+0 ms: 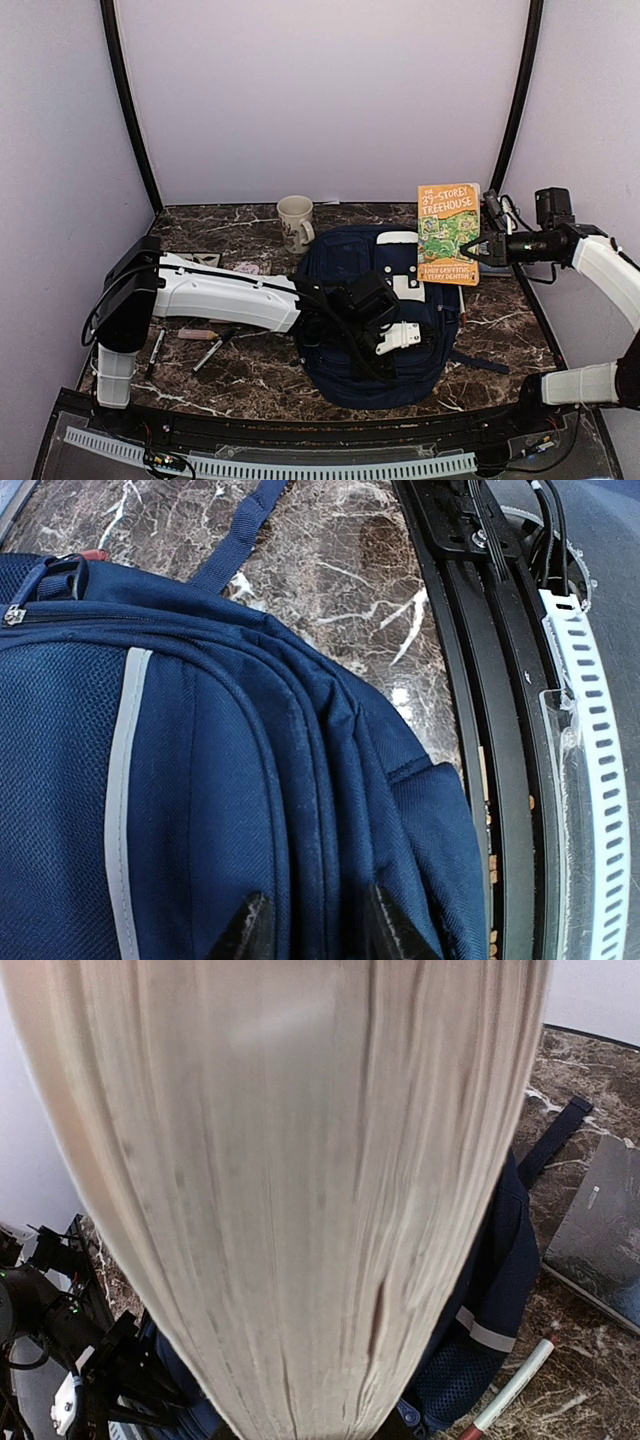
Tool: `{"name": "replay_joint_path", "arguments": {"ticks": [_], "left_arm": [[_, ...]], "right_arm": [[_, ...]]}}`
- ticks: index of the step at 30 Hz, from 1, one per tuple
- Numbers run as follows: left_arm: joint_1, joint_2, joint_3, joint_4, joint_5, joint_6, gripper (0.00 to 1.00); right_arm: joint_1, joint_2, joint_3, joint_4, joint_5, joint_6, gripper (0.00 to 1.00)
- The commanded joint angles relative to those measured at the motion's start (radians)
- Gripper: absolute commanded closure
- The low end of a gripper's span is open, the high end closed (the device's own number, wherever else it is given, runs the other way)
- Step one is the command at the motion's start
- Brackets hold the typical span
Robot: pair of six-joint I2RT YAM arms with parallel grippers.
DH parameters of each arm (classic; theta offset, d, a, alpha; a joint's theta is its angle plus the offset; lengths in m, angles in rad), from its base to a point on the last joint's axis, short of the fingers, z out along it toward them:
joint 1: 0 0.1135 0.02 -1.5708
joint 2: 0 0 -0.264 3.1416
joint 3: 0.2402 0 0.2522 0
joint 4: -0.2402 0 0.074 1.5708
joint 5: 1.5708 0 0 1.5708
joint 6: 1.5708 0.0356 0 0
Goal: Pack the student bag
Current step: Pick up the largest pocket of the bag from the student bag.
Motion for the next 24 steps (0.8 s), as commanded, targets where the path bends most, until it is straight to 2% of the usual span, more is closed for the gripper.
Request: {"name": "replay_joint_path", "arguments": {"ticks": [1,4,7,11,13,18,24], "left_arm": [[-0.009,0.026,0.049,-0.073,0.055,0.017,0.67],[-0.011,0.040,0.065,-0.085,0.077,0.016,0.77],[-0.011,0.057,0.075,-0.094,0.074,0.017,0.80],[-0.014,0.076,0.086,-0.116,0.038,0.023,0.76],[-0.018,0.078,0.081,-0.114,0.010,0.029,0.69],[-0.022,0.102,0.089,-0.114,-0.103,0.038,0.67],[-0.023,0.110,0.132,-0.089,-0.166,0.054,0.88]], "right_arm": [[-0.006,-0.020,0.002,0.084,-0.038,0.001,1.00],[-0.007,-0.021,0.007,0.078,-0.042,0.001,1.00],[-0.007,-0.020,0.006,0.078,-0.043,0.000,1.00],[-0.006,-0.023,0.004,0.079,-0.041,0.001,1.00],[-0.006,-0.024,0.004,0.078,-0.041,0.001,1.00],[-0.007,-0.021,0.008,0.076,-0.043,0.001,1.00],[-0.012,0.015,0.082,0.008,-0.059,-0.022,1.00]]}}
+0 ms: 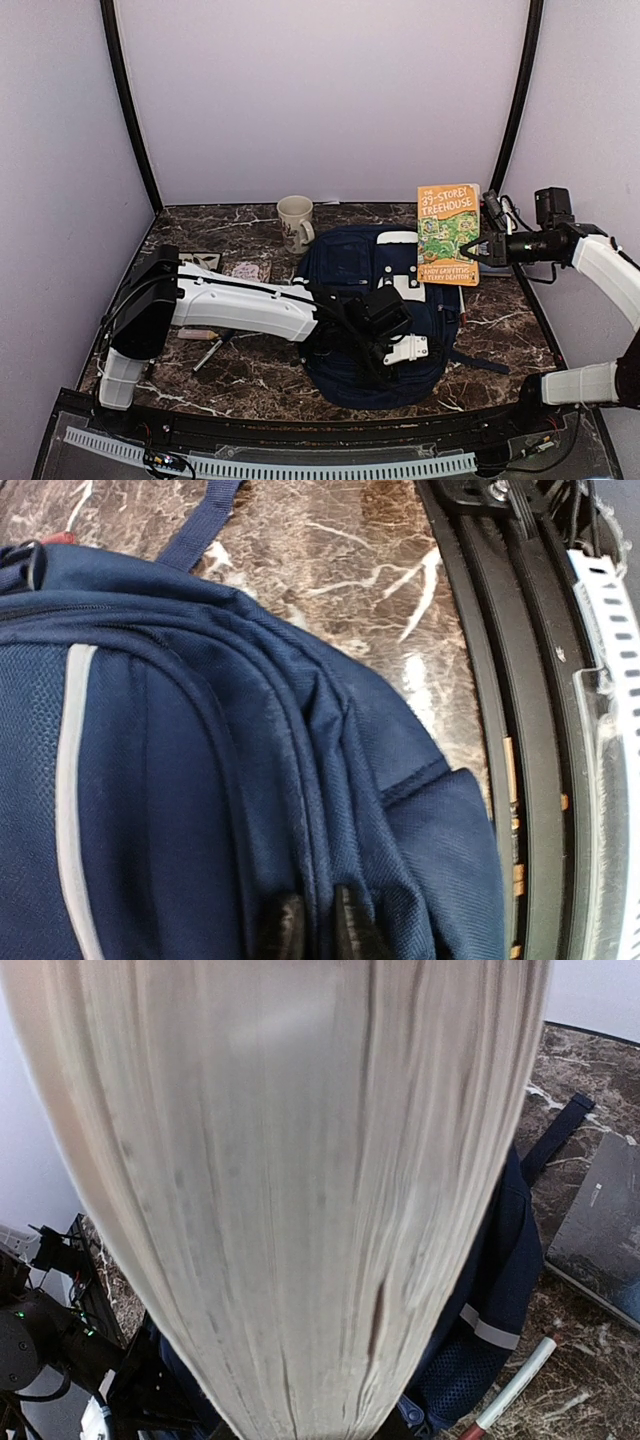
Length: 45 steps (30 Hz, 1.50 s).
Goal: Pack the student bag
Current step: Pick up the largest pocket of the bag from the student bag.
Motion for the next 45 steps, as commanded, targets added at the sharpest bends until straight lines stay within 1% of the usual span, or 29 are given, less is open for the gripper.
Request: {"name": "replay_joint_path", "arguments": {"ticks": [1,3,4,8,11,14,17,21,25,26,29,32,33,37,40,43,45], "left_arm": [[0.002,0.019,0.047,-0.003,-0.104,0.026,0.92],[0.003,0.018,0.086,0.010,-0.144,0.042,0.99],[0.005,0.018,0.105,0.015,-0.162,0.048,1.00],[0.013,0.003,0.168,0.091,-0.261,0.058,1.00],[0.026,0.002,0.243,0.116,-0.310,0.048,1.00],[0.046,-0.004,0.289,0.144,-0.339,0.041,1.00],[0.081,-0.014,0.294,0.183,-0.338,0.012,1.00],[0.136,-0.025,0.274,0.240,-0.307,-0.060,1.00],[0.173,-0.030,0.244,0.295,-0.252,-0.122,1.00],[0.180,-0.031,0.235,0.308,-0.240,-0.138,1.00],[0.199,-0.031,0.215,0.351,-0.207,-0.184,1.00],[0.213,-0.031,0.192,0.396,-0.185,-0.207,1.00],[0.217,-0.030,0.184,0.411,-0.181,-0.205,1.00],[0.243,-0.019,0.179,0.441,-0.141,-0.209,1.00],[0.258,-0.013,0.180,0.456,-0.121,-0.226,1.00],[0.265,-0.002,0.184,0.468,-0.124,-0.243,1.00],[0.265,0.007,0.188,0.484,-0.146,-0.261,1.00]], "right_arm": [[-0.020,0.035,0.131,-0.037,-0.076,-0.040,1.00],[-0.058,0.076,0.242,-0.131,-0.119,-0.058,1.00],[-0.082,0.095,0.316,-0.172,-0.136,-0.063,1.00],[-0.174,0.147,0.553,-0.298,-0.182,-0.092,1.00],[-0.190,0.156,0.637,-0.348,-0.226,-0.078,1.00],[-0.190,0.138,0.615,-0.368,-0.278,-0.045,1.00],[-0.190,0.111,0.554,-0.422,-0.291,-0.095,1.00],[-0.190,0.097,0.506,-0.577,-0.315,-0.235,1.00],[-0.190,0.126,0.494,-0.824,-0.325,-0.480,1.00],[-0.189,0.135,0.492,-0.857,-0.319,-0.519,1.00],[-0.189,0.128,0.486,-0.862,-0.283,-0.549,1.00],[-0.190,0.138,0.458,-0.791,-0.224,-0.483,1.00],[-0.190,0.144,0.449,-0.783,-0.205,-0.493,1.00],[-0.190,0.166,0.422,-0.801,-0.133,-0.610,1.00],[-0.190,0.172,0.416,-0.870,-0.101,-0.733,1.00],[-0.186,0.147,0.386,-0.878,-0.038,-0.768,1.00],[-0.161,0.130,0.356,-0.877,0.022,-0.808,1.00]]}}
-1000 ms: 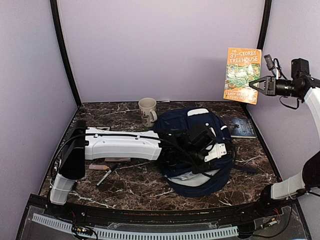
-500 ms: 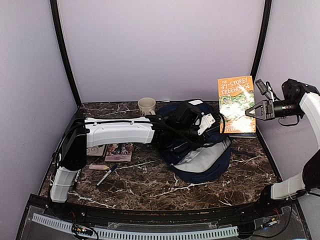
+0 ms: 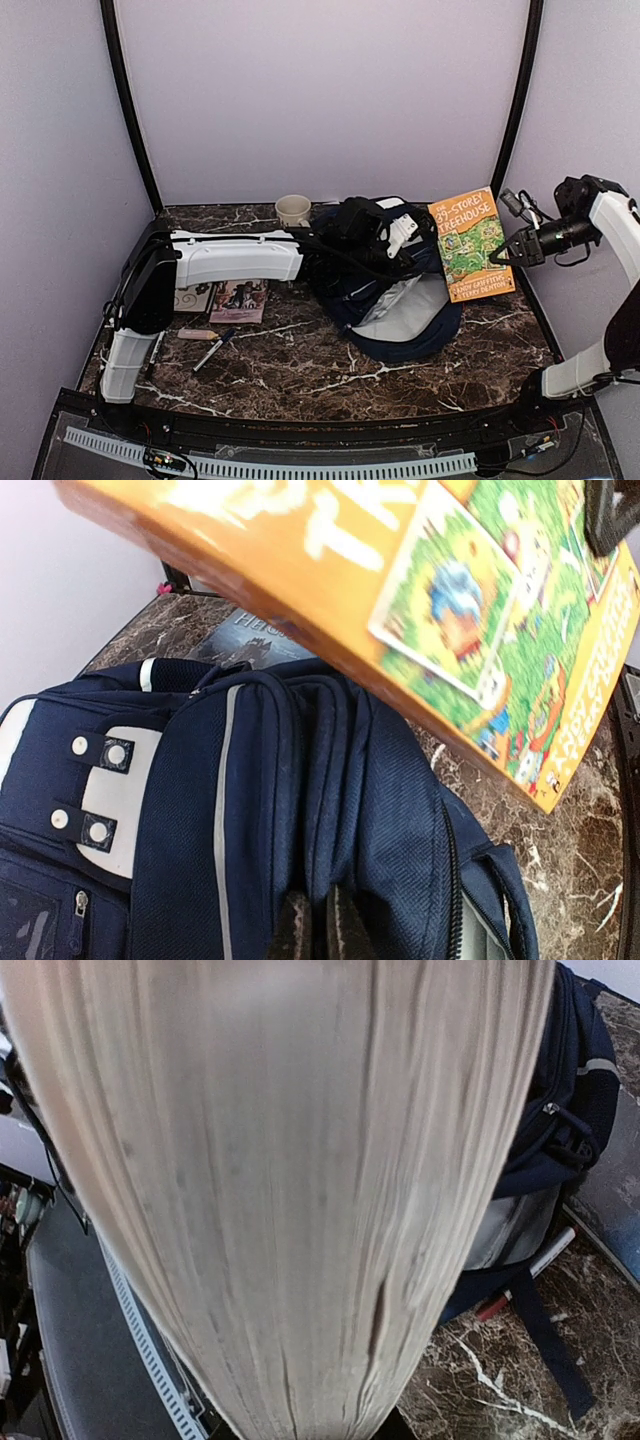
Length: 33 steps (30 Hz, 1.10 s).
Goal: Pack the student bag
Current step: Pick up the largest pocket of the bag from the student bag, then place the book in the largest pocket of the bag.
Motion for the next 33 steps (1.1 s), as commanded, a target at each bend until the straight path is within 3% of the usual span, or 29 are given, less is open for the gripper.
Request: {"name": "replay_joint_path", "arguments": {"ticks": [1,16,23,33], "left_arm": [[0.033,-0.019,0.011,0.098,-0.072,-0.048,1.00],[0.033,0.027,0.042,0.185,-0.155,-0.172,1.00],[0.023,0.025,0.057,0.239,-0.092,-0.195,1.00],[-0.045,-0.002,0.073,0.268,-0.103,-0.115,1.00]], "right_arm": [[0.037,-0.050,-0.049,-0.029,0.087,-0.140,1.00],[0.085,-0.010,-0.198,-0.031,0.238,-0.199,1.00],[0.095,0.032,-0.302,-0.029,0.276,-0.157,1.00],[0.101,0.223,-0.234,-0.028,0.272,-0.069,1.00]]}}
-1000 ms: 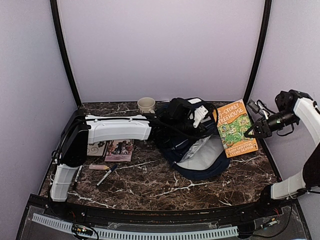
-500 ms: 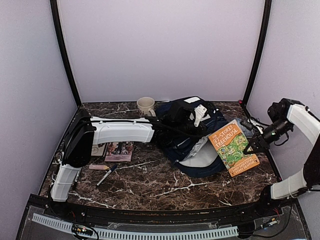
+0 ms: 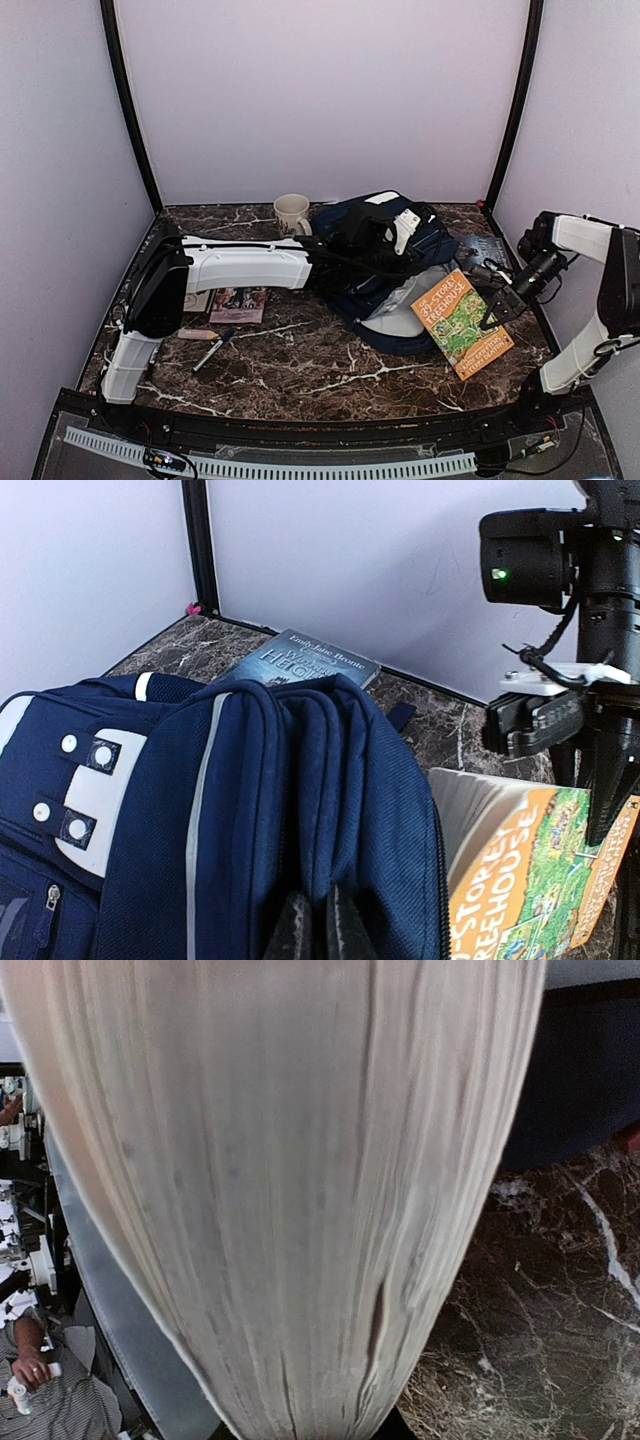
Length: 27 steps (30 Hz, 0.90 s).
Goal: Pack the student bag
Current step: Place the book in the largest pocket of the bag.
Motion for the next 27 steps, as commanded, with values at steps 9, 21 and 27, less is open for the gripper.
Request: {"name": "replay_joint_path", "arguments": {"ticks": [9,21,27], "left_arm": [[-0.059,-0.080,0.085,0.151,-0.102,0.092,1.00],[-0.066,-0.093,0.143,0.139,-0.130,0.107,1.00],[-0.066,-0.093,0.141,0.129,-0.178,0.109,1.00]], "right_arm": [[0.034,0.217,0.245,-0.006,-0.084,0.189,1.00],[0.037,0.311,0.431,-0.005,-0.227,0.288,1.00],[0.047,0.353,0.470,-0.004,-0.314,0.343,1.00]]}}
